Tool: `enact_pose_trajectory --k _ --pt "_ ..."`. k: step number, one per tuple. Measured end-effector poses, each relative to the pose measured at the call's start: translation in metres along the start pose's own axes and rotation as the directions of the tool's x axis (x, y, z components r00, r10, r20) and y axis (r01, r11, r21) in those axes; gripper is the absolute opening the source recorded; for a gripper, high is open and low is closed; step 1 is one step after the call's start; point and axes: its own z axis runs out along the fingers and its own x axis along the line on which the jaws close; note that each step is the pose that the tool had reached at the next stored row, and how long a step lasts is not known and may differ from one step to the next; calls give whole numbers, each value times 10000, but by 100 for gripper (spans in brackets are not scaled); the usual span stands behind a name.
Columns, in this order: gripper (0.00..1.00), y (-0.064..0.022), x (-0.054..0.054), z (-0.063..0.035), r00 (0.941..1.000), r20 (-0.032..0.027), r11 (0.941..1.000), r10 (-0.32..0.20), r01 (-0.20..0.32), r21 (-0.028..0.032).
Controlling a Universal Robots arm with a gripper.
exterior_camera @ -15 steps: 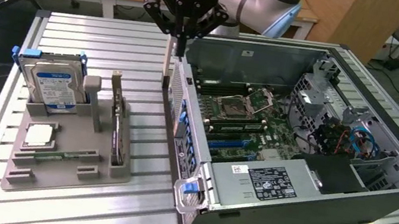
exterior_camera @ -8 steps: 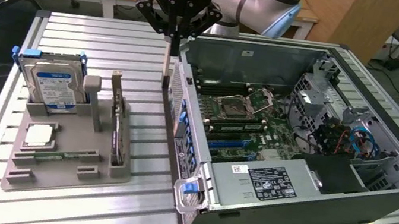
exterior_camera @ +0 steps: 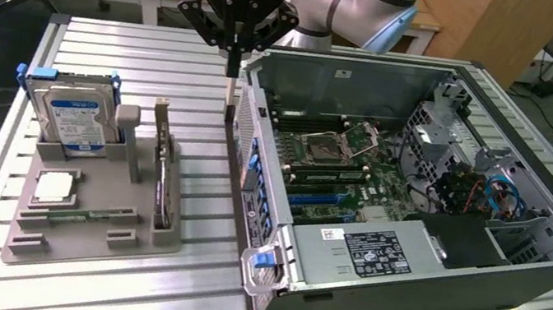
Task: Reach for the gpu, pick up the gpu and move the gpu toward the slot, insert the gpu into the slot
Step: 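Reach for the gpu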
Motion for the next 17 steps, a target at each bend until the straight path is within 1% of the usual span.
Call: enact_pose_trajectory --k 17 --pt "10 -32 216 -6 10000 0 10000 0 0 0"
